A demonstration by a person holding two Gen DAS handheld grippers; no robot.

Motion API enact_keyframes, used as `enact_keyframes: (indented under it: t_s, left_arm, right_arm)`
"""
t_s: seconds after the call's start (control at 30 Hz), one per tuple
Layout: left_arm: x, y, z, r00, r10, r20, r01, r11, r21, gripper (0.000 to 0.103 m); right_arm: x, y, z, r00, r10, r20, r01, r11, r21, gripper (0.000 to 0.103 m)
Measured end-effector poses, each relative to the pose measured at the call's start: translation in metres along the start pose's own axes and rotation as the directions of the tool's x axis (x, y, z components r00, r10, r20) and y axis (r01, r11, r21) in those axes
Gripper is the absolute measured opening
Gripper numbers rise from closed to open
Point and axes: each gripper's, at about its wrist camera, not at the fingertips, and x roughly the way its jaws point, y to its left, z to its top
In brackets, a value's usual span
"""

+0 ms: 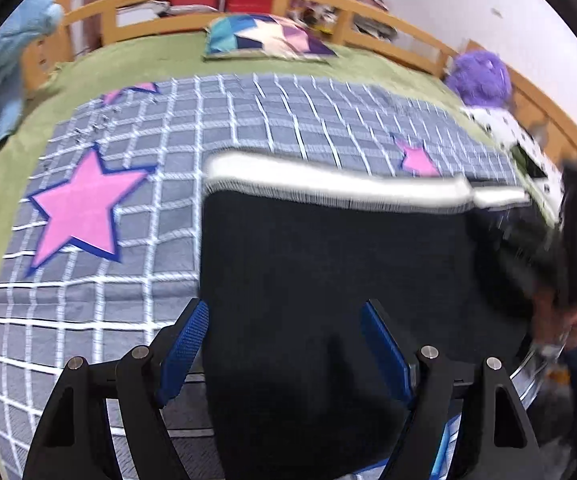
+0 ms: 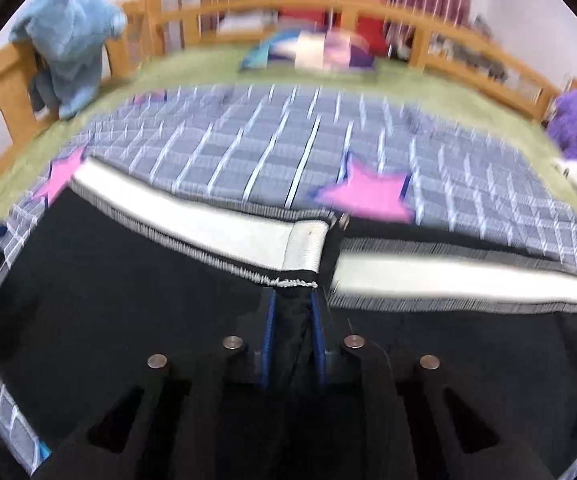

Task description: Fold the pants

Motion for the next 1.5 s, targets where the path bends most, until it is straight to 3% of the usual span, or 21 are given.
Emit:
enact_keyframes:
  t_s: [0.13, 0.2, 0.27, 0.33, 0.4, 0.5, 0.57, 0.63, 0.7, 0.73, 0.77, 0.83, 0.93, 1.03, 1.07, 1.23, 1.33, 1.5]
  left_arm:
    - [0.028, -0.006, -0.017, 0.998, 0.051, -0.038, -0.048, 0.997, 0.062, 0.077]
    - [0.022, -0.008, -0.019, 0.999, 0.054, -0.006, -0.054, 0.996, 0.066, 0.077]
    - [0.008, -0.006, -0.023, 0.999, 0.012, 0.039, -0.014, 0.999, 0.047, 0.077]
    - [0.003, -0.003, -0.030, 0.999, 0.000, 0.039, -0.001, 0.999, 0.037, 0.077]
    - [0.005, -0.001, -0.038, 1.000, 0.014, 0.028, -0.015, 0.999, 0.045, 0.077]
    - [0.008, -0.002, -0.051, 0.997, 0.067, 0.034, -0.069, 0.997, 0.046, 0.083]
    - [0.008, -0.001, -0.052, 0.996, 0.081, 0.035, -0.082, 0.996, 0.033, 0.083]
    - [0.005, 0.003, -0.049, 0.997, 0.068, 0.022, -0.068, 0.998, -0.017, 0.083]
    - [0.001, 0.010, -0.049, 0.999, 0.046, 0.005, -0.046, 0.996, -0.079, 0.081]
    - [-0.003, 0.013, -0.049, 1.000, 0.028, 0.005, -0.027, 0.994, -0.110, 0.081]
    - [-0.008, 0.017, -0.050, 1.000, 0.007, 0.018, -0.004, 0.991, -0.136, 0.081]
    - [-0.020, 0.023, -0.054, 0.999, -0.004, 0.039, 0.011, 0.986, -0.167, 0.081]
    - [-0.028, 0.031, -0.055, 0.999, -0.002, 0.053, 0.012, 0.983, -0.185, 0.081]
    - [-0.031, 0.041, -0.050, 0.997, 0.018, 0.070, -0.003, 0.979, -0.205, 0.081]
    - [-0.029, 0.044, -0.047, 0.998, 0.009, 0.069, 0.006, 0.977, -0.211, 0.081]
    - [-0.005, 0.051, -0.028, 0.997, -0.043, 0.063, 0.057, 0.966, -0.254, 0.081]
    - [0.014, 0.057, -0.016, 0.996, -0.067, 0.063, 0.082, 0.960, -0.269, 0.081]
    - [0.044, 0.065, -0.003, 0.988, -0.152, 0.030, 0.154, 0.948, -0.279, 0.077]
  right_arm:
    - [0.028, 0.000, -0.010, 0.993, -0.036, -0.109, 0.036, 0.999, -0.002, 0.019]
    - [0.026, 0.009, -0.013, 0.991, -0.075, -0.108, 0.068, 0.995, -0.069, 0.021]
    - [0.007, 0.011, -0.010, 0.991, -0.087, -0.105, 0.078, 0.994, -0.081, 0.024]
    - [-0.022, 0.008, -0.013, 0.996, -0.074, -0.059, 0.072, 0.997, -0.036, 0.025]
    - [-0.051, 0.010, -0.020, 1.000, -0.025, -0.012, 0.025, 1.000, -0.002, 0.034]
    - [-0.066, 0.026, -0.039, 0.998, 0.060, -0.027, -0.060, 0.998, -0.014, 0.044]
    - [-0.050, 0.042, -0.061, 0.995, 0.028, -0.098, -0.035, 0.997, -0.071, 0.045]
    - [-0.022, 0.055, -0.087, 0.989, -0.058, -0.136, 0.041, 0.991, -0.127, 0.046]
    - [-0.027, 0.055, -0.088, 0.993, -0.067, -0.096, 0.056, 0.992, -0.114, 0.046]
    - [-0.032, 0.051, -0.081, 0.990, -0.054, -0.127, 0.042, 0.995, -0.094, 0.047]
    - [-0.043, 0.043, -0.073, 0.991, -0.018, -0.131, 0.012, 0.999, -0.047, 0.047]
    - [-0.074, 0.022, -0.065, 0.999, -0.014, -0.042, 0.015, 0.999, 0.031, 0.047]
    - [-0.115, -0.029, -0.061, 0.987, -0.145, 0.064, 0.135, 0.982, 0.132, 0.056]
    - [-0.139, -0.106, -0.077, 0.955, -0.287, 0.078, 0.247, 0.911, 0.330, 0.074]
    - [-0.141, -0.131, -0.085, 0.951, -0.306, 0.051, 0.261, 0.878, 0.402, 0.074]
    - [-0.118, -0.219, -0.125, 0.957, -0.282, -0.061, 0.264, 0.766, 0.586, 0.074]
    - [-0.102, -0.239, -0.147, 0.974, -0.218, -0.066, 0.209, 0.738, 0.642, 0.074]
    - [-0.072, -0.253, -0.151, 0.990, -0.144, 0.012, 0.096, 0.719, 0.688, 0.074]
